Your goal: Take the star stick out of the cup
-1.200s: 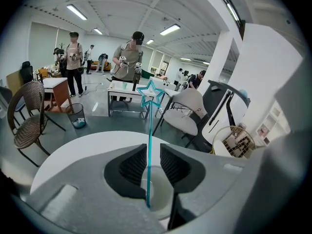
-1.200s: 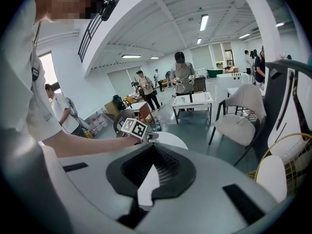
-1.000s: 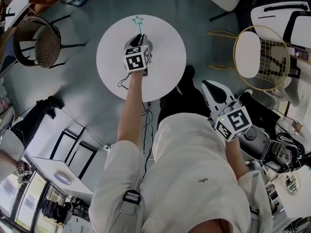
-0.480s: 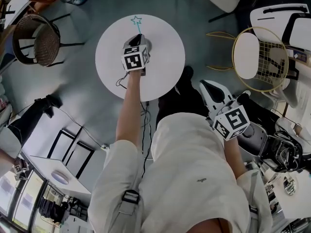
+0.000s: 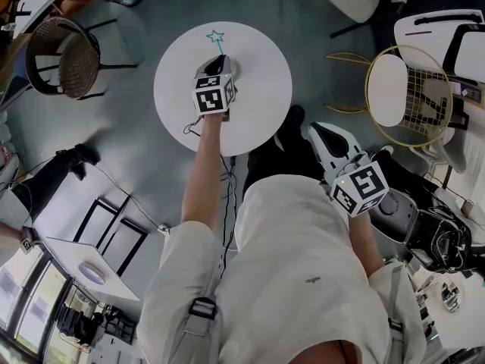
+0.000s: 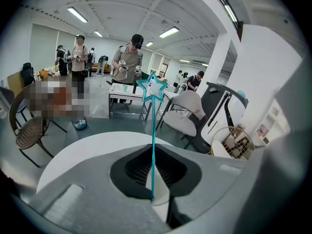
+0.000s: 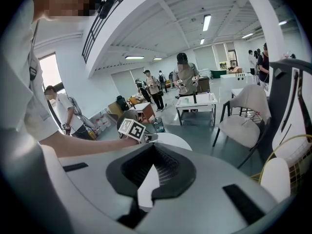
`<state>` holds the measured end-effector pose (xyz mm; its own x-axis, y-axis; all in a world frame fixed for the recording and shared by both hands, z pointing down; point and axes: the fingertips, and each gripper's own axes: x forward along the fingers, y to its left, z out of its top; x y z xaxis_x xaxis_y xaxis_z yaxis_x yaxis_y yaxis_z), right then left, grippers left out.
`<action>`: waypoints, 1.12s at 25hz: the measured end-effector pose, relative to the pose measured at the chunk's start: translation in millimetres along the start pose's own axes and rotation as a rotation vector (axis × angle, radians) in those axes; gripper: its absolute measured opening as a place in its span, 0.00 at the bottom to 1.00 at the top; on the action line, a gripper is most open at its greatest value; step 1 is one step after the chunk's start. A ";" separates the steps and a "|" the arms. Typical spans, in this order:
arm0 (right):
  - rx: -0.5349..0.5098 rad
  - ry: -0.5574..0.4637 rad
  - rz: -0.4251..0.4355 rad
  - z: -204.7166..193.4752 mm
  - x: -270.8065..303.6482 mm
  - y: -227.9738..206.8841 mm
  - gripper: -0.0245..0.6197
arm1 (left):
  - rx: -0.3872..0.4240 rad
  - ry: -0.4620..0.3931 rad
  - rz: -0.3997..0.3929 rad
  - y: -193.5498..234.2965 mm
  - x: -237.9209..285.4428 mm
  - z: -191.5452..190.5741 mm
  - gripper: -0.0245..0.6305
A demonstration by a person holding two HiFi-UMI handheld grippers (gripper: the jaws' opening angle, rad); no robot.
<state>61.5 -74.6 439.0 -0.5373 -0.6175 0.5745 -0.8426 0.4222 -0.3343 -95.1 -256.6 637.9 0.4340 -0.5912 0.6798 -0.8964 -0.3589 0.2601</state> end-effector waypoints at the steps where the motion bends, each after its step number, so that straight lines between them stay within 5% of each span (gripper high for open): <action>1: -0.002 -0.003 0.003 0.5 -0.9 0.9 0.05 | -0.002 -0.005 0.001 -1.1 -3.0 1.1 0.07; 14: -0.050 -0.097 0.051 24.3 -8.2 5.8 0.05 | -0.037 -0.140 0.022 -5.0 -63.8 40.6 0.07; 28: -0.103 -0.157 0.149 46.1 0.8 22.2 0.05 | 0.024 -0.241 0.016 -37.3 -144.7 60.4 0.07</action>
<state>40.7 -96.3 397.7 -0.6615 -0.6356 0.3980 -0.7495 0.5772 -0.3241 -119.0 -201.3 488.4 0.4311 -0.7512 0.4999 -0.9023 -0.3635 0.2319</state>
